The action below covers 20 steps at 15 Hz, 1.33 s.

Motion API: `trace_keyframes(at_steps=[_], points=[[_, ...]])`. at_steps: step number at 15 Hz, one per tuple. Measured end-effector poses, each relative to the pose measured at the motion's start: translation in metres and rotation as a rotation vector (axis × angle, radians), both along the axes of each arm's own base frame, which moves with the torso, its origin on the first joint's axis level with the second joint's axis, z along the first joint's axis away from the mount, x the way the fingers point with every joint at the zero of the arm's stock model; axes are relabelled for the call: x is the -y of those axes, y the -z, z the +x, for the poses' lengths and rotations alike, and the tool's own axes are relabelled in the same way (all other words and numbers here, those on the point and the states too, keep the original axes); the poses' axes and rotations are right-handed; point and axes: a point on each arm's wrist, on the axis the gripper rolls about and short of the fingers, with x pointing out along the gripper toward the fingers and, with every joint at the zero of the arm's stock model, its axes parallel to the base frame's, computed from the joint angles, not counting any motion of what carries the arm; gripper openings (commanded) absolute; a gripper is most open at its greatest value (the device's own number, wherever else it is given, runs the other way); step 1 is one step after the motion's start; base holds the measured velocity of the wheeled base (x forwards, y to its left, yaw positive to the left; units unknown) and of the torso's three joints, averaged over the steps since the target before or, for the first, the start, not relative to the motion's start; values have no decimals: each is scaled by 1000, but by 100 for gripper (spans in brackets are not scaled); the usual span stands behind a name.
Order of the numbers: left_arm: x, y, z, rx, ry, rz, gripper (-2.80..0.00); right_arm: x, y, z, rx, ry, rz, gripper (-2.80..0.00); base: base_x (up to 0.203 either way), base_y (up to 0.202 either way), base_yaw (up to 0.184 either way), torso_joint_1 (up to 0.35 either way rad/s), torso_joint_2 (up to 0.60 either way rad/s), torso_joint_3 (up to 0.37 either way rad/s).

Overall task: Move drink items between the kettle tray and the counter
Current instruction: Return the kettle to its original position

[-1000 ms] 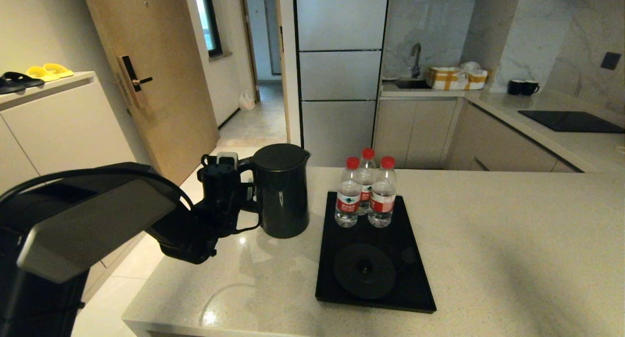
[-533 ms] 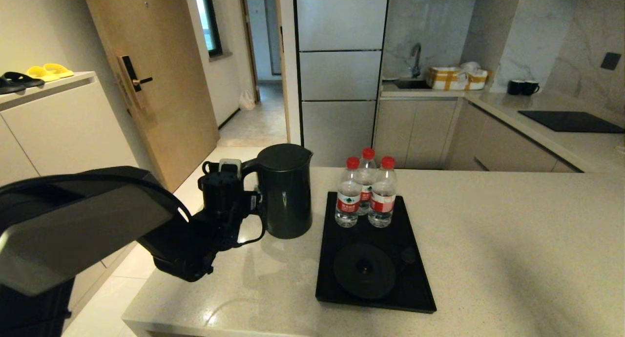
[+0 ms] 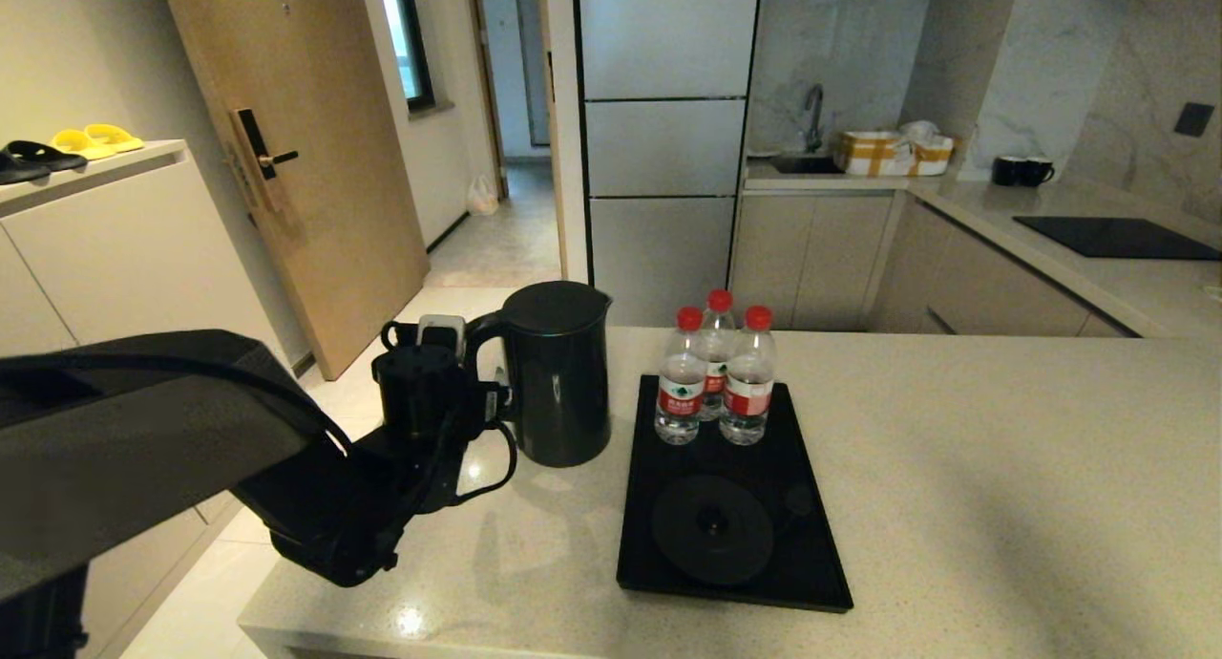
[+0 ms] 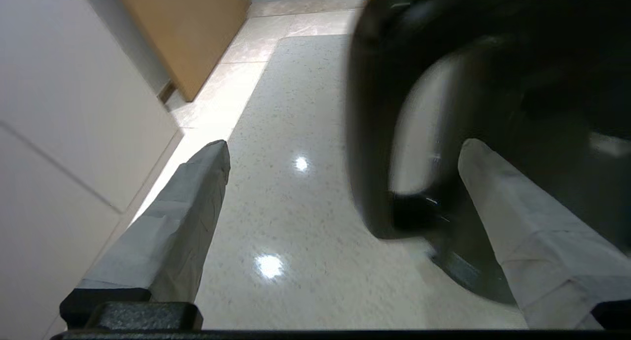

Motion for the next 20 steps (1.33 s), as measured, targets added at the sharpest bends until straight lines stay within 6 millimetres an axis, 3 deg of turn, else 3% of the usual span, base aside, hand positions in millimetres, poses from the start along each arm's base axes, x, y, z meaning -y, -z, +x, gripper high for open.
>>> trace_keyframes(at_steps=[8,9,14,16,20], points=[[21,-40,-75,20,121,1,0,0,0,0,0,0,0,-280,0,0,0,0,0,0],[23,-47,-85,28,145,2,-280,0,0,0,0,0,0,-280,0,0,0,0,0,0],[46,-56,-165,-54,503,7,-280,0,0,0,0,0,0,-280,0,0,0,0,0,0],[43,-58,-183,-75,629,-17,-280,0,0,0,0,0,0,-280,0,0,0,0,0,0],[32,-66,-205,-113,686,3,-280,0,0,0,0,0,-1,-280,0,0,0,0,0,0]])
